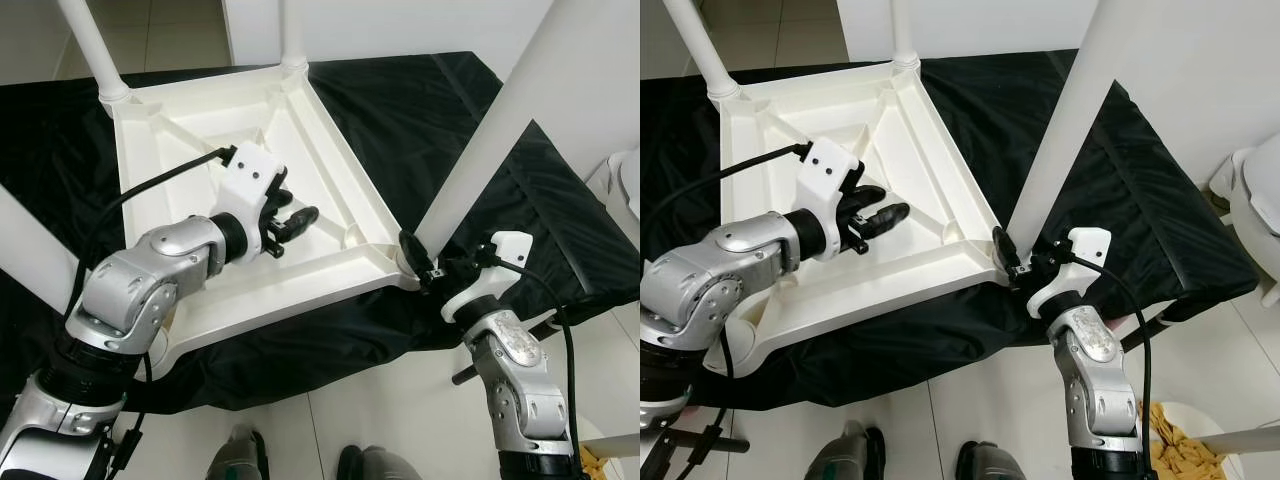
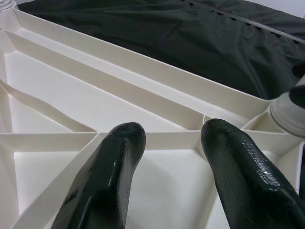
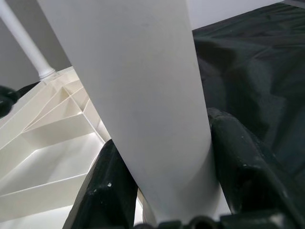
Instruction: Building children table
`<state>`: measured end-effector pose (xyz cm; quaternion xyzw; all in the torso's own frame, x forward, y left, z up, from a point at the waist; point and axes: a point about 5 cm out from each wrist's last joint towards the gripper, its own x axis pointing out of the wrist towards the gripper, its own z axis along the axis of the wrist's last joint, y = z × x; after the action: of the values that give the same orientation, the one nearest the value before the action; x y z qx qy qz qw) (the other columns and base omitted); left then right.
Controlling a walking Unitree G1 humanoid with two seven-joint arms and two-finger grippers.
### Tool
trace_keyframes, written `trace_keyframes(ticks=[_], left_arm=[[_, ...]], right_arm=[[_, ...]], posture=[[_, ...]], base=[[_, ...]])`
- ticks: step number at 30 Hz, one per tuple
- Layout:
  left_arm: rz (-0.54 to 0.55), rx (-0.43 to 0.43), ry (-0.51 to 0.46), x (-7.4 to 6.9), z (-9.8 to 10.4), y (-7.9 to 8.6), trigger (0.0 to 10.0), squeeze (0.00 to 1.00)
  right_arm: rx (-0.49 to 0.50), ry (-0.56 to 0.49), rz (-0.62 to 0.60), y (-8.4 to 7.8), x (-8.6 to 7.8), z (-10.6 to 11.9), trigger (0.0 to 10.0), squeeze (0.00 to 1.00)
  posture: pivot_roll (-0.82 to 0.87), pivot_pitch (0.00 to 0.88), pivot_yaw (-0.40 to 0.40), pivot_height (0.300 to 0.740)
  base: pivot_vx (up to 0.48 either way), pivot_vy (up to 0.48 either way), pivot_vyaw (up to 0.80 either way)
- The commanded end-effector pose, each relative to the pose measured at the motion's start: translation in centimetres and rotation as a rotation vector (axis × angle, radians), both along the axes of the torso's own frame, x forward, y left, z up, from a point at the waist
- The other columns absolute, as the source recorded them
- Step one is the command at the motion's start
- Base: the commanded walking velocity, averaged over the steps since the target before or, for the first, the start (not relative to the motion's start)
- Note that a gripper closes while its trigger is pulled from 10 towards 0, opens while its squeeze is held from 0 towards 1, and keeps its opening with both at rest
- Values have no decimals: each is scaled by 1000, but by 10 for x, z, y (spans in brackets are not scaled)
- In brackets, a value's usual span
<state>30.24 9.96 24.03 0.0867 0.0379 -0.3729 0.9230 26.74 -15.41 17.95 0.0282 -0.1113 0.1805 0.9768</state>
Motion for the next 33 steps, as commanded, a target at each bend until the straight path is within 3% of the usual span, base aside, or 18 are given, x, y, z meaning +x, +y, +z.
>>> trace_keyframes(ticks=[1,2,3,5,6,11,13,16,19,21,28,31,33], left_arm=[[-384,14,64,-15,-1,-12,10000,0],[-376,14,64,-13,-1,-11,10000,0],[-362,18,62,-11,-2,-9,10000,0],[-362,18,62,-11,-2,-9,10000,0],[-351,17,58,-10,-2,-9,10000,0],[-336,-34,50,-12,6,-8,10000,0],[-319,-85,33,-22,11,-10,10000,0],[-265,-106,25,-29,7,-11,10000,0],[-220,-95,25,-30,1,-11,10000,0],[-128,-59,44,-35,-16,-10,10000,0],[-66,-57,114,-51,-37,-8,10000,0],[-28,-87,173,-63,-48,3,10000,0],[15,-77,195,-63,-54,16,10000,0]], right_arm=[[76,-64,118,14,-7,13,0,0],[65,-63,115,14,-7,12,0,0],[57,-58,88,13,-5,12,2824,0],[57,-58,88,13,-5,12,2824,0],[56,-51,43,8,-1,11,10000,0],[36,-34,-98,-8,13,9,10000,0],[23,-26,-195,-18,26,11,10000,0],[34,-18,-244,-22,35,13,10000,0],[40,-12,-258,-22,39,13,10000,0],[39,-7,-251,-17,46,15,10000,0],[41,2,-225,-7,55,14,10000,0],[39,-11,-227,-7,59,15,10000,0],[41,-15,-236,-10,61,15,10000,0]], posture=[[-78,148,48,740],[-77,149,50,740],[-76,147,49,740],[-76,147,49,740],[-73,147,50,740],[-59,141,45,740],[-41,141,32,740],[-23,141,17,740],[-6,143,1,740],[21,142,-26,740],[47,138,-50,740],[61,133,-62,740],[69,130,-67,740]], base=[[0,0,0],[0,0,0],[0,0,0],[0,0,0],[0,0,0],[0,0,0],[0,0,0],[0,0,0],[0,0,0],[0,0,0],[0,0,0],[0,0,0],[0,0,0]])
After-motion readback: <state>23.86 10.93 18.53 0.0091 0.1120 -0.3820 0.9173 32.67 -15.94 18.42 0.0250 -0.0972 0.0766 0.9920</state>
